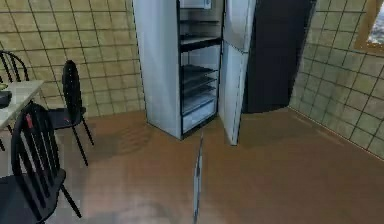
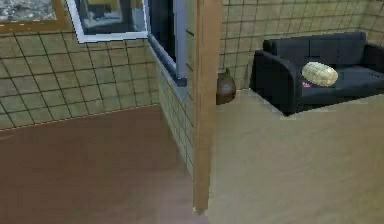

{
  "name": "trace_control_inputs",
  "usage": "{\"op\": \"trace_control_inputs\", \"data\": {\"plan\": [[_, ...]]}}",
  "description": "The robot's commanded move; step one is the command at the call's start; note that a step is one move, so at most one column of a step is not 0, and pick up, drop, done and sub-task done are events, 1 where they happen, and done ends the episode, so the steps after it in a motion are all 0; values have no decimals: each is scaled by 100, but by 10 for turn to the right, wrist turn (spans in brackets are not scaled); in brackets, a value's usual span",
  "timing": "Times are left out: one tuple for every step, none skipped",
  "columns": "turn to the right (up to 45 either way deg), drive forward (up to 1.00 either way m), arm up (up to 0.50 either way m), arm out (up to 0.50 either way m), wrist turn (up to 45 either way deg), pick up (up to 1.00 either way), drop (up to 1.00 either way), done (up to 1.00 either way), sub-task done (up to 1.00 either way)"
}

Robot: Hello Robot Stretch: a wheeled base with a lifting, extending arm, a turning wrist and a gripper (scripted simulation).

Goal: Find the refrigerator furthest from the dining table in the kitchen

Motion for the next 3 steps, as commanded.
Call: {"op": "trace_control_inputs", "data": {"plan": [[-180,0,0,0,0,0,0,0,0],[0,30,0,0,0,0,0,0,0],[450,0,0,0,0,0,0,0,0]]}}
